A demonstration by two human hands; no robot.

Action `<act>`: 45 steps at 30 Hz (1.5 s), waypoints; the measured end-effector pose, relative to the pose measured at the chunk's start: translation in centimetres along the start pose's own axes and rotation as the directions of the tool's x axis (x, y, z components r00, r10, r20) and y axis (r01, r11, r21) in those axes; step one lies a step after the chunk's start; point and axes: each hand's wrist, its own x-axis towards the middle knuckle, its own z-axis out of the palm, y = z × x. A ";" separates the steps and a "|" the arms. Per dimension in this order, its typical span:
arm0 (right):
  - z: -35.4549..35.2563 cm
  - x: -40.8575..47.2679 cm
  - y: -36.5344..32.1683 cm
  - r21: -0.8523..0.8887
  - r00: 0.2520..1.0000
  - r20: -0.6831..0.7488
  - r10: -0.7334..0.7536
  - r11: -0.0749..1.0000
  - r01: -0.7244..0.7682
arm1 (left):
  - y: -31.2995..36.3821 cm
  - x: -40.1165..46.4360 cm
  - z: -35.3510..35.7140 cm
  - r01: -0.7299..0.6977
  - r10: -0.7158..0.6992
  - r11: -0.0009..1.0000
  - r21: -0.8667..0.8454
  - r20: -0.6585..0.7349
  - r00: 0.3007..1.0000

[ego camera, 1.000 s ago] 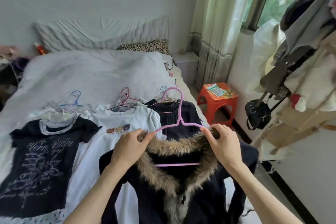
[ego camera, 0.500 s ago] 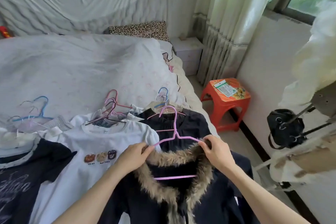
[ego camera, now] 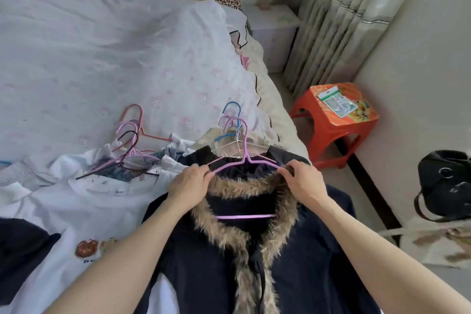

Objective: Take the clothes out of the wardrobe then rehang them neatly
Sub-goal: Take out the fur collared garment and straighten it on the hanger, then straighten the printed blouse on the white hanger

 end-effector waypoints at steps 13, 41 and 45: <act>-0.5 -5.7 3.4 0.031 0.990 -0.063 -0.124 0.991 0.127 | 0.8 -4.6 0.7 -0.239 0.215 0.969 -0.061 -0.269 0.939; -3.8 -77.3 14.1 0.217 0.366 -0.446 0.817 0.495 -0.841 | 29.6 -53.0 13.1 -0.956 0.962 0.204 -0.211 0.222 0.157; -2.4 -88.9 12.7 0.336 0.103 -0.443 0.891 0.271 -0.902 | 32.3 -62.6 15.0 -0.963 0.962 0.011 -0.271 0.266 -0.064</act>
